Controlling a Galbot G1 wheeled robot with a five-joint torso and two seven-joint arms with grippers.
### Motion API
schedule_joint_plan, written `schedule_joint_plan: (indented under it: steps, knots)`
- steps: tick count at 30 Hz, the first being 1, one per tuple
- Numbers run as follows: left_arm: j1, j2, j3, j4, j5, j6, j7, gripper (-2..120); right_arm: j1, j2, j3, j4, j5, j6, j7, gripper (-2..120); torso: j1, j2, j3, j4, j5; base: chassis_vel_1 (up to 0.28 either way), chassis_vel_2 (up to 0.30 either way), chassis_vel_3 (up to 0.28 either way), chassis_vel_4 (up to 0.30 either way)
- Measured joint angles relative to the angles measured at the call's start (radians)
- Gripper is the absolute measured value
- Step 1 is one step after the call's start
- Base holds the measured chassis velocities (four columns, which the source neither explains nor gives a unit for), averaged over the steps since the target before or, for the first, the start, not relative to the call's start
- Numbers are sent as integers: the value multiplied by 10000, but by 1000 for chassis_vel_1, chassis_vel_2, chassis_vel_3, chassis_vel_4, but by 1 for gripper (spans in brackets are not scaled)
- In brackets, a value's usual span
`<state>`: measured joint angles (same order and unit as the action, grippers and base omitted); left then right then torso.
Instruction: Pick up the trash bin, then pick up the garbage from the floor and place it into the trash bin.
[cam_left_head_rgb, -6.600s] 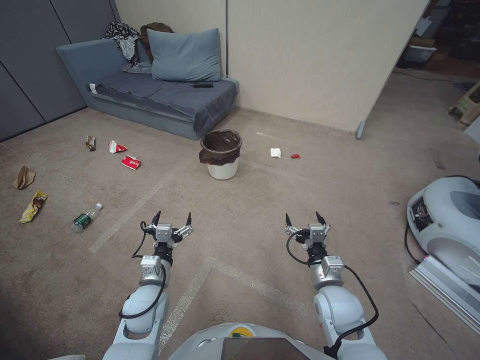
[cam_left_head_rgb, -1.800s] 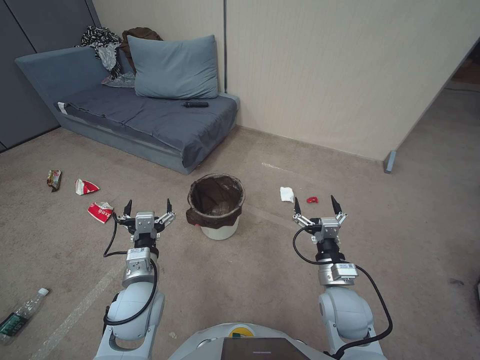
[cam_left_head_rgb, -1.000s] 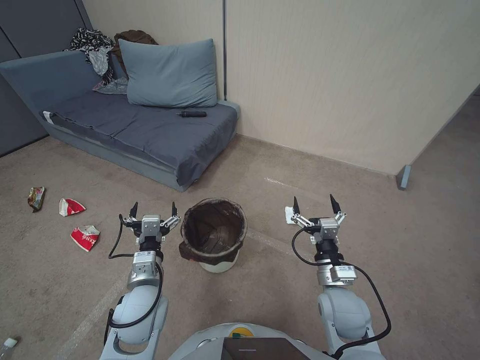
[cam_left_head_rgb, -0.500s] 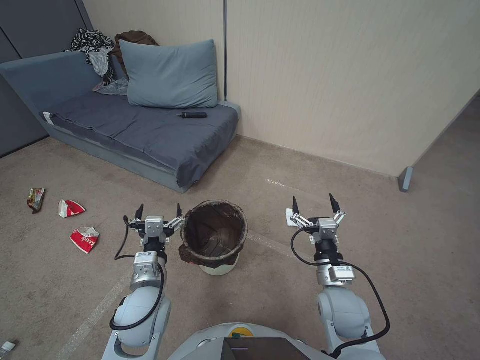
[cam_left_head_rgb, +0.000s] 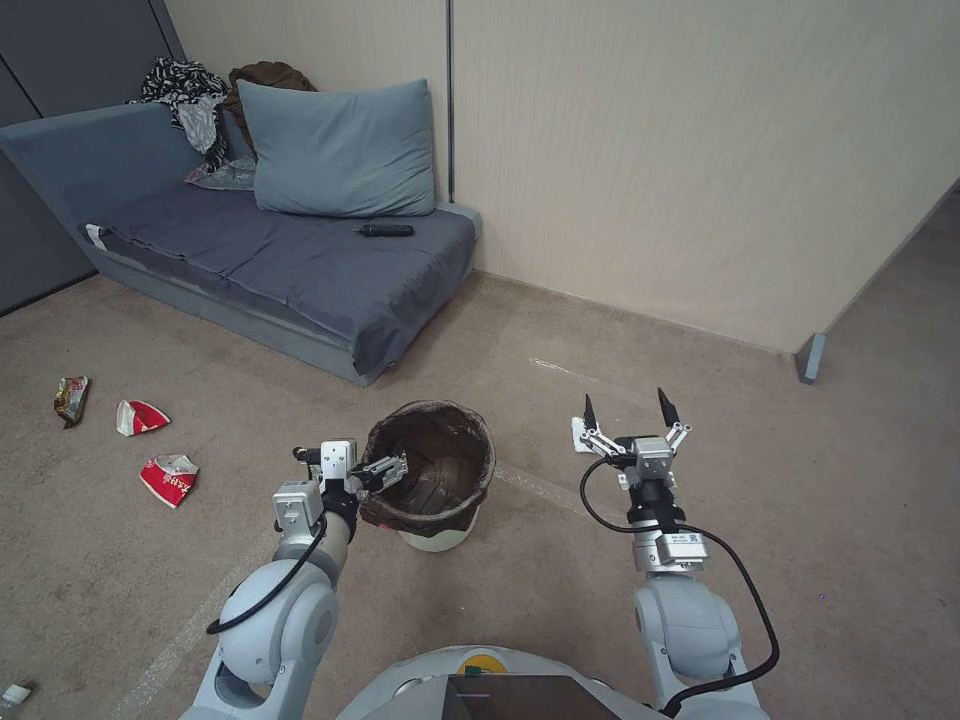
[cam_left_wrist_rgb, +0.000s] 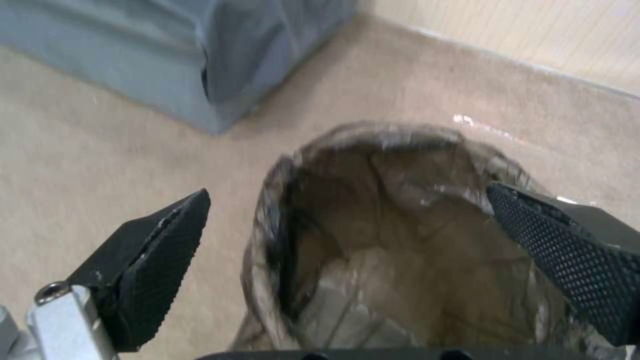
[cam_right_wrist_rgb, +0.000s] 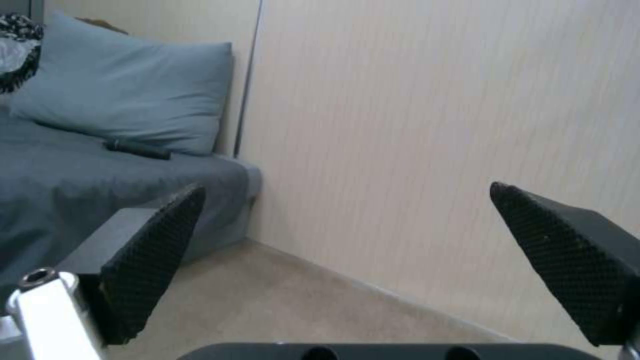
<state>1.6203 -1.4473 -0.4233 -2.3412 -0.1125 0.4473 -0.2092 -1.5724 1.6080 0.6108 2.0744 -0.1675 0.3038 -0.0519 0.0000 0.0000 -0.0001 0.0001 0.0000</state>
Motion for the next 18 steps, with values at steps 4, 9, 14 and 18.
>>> schedule_joint_plan:
  steps: [4,9,14,18]
  knots:
    - [-198,175,-134,47,-795,857,164,100,-27,1,-9,19,5,0,12,100,0,0,0,-2,1,0,0,0,0]
    - [-489,238,-249,277,-2527,1906,-117,100,-36,0,-81,10,-94,-5,16,100,0,0,1,-1,-1,0,0,0,0]
    - [-671,125,-297,915,-2653,1961,-243,100,-65,-1,-67,87,-86,-27,7,100,0,0,2,1,-6,0,0,0,0]
    - [-787,37,-295,1282,-2884,1998,-289,100,-55,0,-59,157,-33,-78,-6,100,0,0,1,-1,-2,0,0,0,0]
